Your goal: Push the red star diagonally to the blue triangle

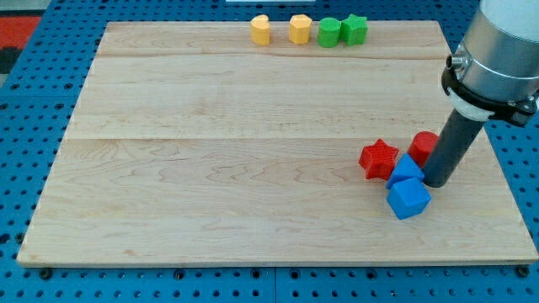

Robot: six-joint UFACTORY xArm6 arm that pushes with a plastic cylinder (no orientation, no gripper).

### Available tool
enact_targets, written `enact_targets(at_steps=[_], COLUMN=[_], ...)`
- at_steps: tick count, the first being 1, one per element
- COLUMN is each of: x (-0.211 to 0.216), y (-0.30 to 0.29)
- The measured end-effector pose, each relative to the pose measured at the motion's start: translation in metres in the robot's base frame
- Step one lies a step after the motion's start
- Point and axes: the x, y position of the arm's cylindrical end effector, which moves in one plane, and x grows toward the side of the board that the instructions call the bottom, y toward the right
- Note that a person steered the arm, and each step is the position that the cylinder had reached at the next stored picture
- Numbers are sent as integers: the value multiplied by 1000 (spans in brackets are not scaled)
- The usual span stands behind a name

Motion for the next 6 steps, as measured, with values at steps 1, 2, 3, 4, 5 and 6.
enact_targets(at_steps=[1,2,3,4,5,6], x=[0,0,0,-2,-45,-86], y=[-8,-19,-19,-25,-63,-139])
